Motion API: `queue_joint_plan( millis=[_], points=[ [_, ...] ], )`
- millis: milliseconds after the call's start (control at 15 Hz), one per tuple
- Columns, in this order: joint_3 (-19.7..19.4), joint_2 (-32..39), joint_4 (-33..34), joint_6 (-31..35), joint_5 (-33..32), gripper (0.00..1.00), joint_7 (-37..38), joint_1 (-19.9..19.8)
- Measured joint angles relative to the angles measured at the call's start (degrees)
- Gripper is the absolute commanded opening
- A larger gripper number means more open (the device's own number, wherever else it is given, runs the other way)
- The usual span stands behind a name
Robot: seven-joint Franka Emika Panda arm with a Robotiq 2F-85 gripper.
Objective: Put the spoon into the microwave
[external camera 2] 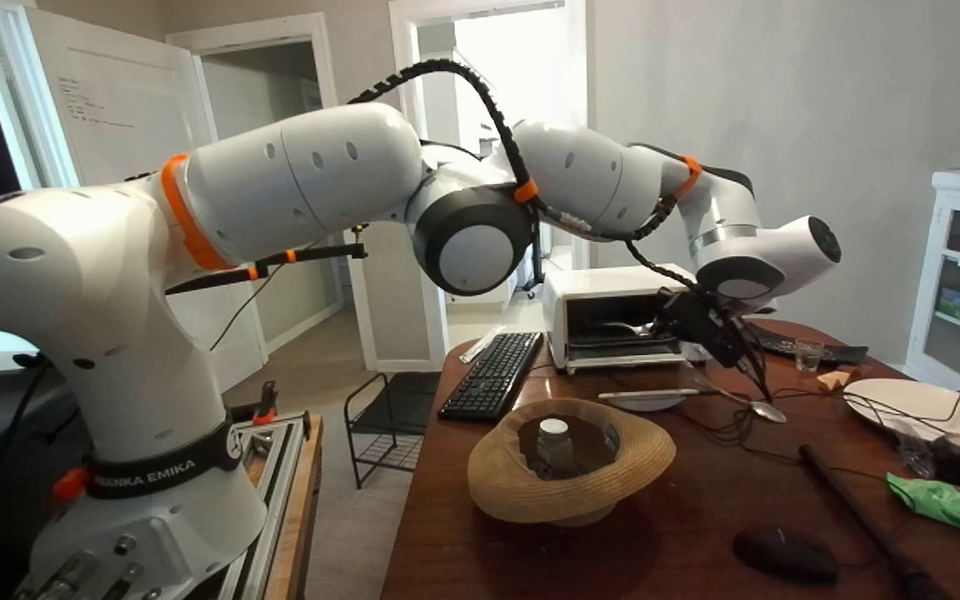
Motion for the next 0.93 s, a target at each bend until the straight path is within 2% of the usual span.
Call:
queue_joint_plan(
  millis=[400, 933],
  points=[
    [1.14, 0.03, 0.37, 3.94, 0.0, 0.02, 1.33, 3.5],
    [5.2, 2.32, 2.5, 4.36, 0.44, 0.02, 1.33, 4.68]
  ],
)
